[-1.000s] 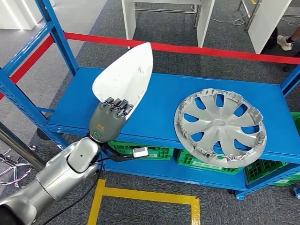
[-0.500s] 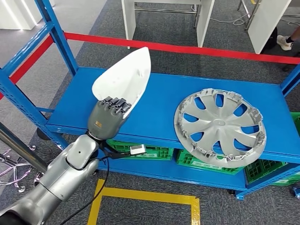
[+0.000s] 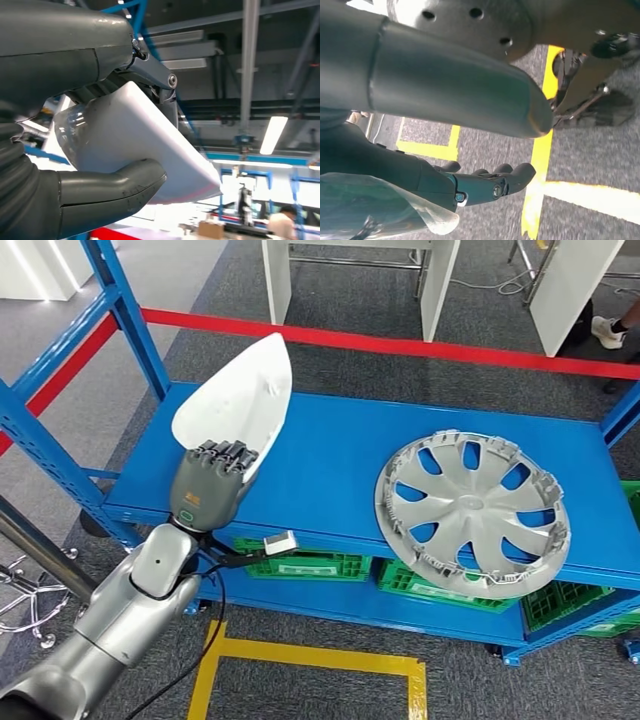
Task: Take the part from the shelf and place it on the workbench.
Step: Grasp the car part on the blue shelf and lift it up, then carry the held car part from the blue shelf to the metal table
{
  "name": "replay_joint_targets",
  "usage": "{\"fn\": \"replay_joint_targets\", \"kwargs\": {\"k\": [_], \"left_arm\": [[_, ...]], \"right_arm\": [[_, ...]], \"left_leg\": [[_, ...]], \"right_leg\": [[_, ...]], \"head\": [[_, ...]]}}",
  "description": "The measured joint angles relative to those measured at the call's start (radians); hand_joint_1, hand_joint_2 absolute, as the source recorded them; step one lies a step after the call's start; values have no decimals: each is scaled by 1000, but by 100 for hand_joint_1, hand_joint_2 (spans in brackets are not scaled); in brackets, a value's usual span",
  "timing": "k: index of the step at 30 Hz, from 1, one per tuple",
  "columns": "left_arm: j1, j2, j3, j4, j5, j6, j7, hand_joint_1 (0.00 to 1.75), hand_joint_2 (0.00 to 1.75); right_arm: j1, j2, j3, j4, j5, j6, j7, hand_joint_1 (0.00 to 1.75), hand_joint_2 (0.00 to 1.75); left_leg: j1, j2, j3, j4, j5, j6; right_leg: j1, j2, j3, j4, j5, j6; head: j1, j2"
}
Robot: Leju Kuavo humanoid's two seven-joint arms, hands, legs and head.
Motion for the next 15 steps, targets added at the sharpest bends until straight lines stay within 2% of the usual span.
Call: {"fn": "replay_joint_targets", "kwargs": {"k": [2,3,4,5,6,8,9,12,13,15], "left_arm": [[1,16,-3,0,-1,0,21,175,175],[3,27,-6,0,-1,0,28,175,175],[6,37,-8,0,-2,0,34,175,175],[9,49,-10,0,-2,0,39,175,175],[12,62,-11,-1,-3,0,45,175,175],[18,92,-11,-6,-2,1,57,175,175],[23,108,-10,-12,-2,1,61,175,175],[47,155,0,-35,-2,3,68,175,175],[59,170,6,-44,-3,3,68,175,175],[83,197,23,-65,-2,3,67,175,175]], "right_arm": [[0,1,0,0,4,-1,1,0,0],[1,1,0,0,6,-2,2,0,0],[1,2,0,0,9,-4,3,0,0],[1,3,0,0,12,-6,4,0,0],[0,4,0,0,15,-9,5,0,0],[-2,12,1,0,21,-15,9,0,0],[-4,17,1,0,24,-17,11,0,0],[-5,28,3,0,37,-26,23,0,0],[-6,32,4,0,40,-28,26,0,0],[-8,40,5,0,47,-31,29,0,0]], "left_leg": [[1,3,-7,1,2,1],[1,4,-11,4,2,0],[3,4,-14,8,2,-2],[5,4,-17,15,0,-6],[9,4,-21,25,-4,-13],[10,4,-35,49,-12,-31],[9,4,-43,60,-14,-39],[10,2,-59,77,-13,-55],[11,2,-65,87,-25,-60],[14,2,-89,157,-88,-68]], "right_leg": [[-2,-2,-60,131,-55,3],[-4,-3,-79,171,-60,6],[-7,-4,-82,177,-46,10],[-11,-6,-65,143,-13,15],[-16,-9,-38,84,21,21],[-17,-10,13,-9,57,27],[-16,-8,22,-26,55,25],[-14,-3,11,-24,48,3],[-14,-3,6,-24,52,-6],[-12,-3,-6,-25,63,-26]], "head": [[3,0],[4,0],[4,0],[4,0],[4,0],[8,0],[9,0],[9,0],[8,0],[6,0]]}}
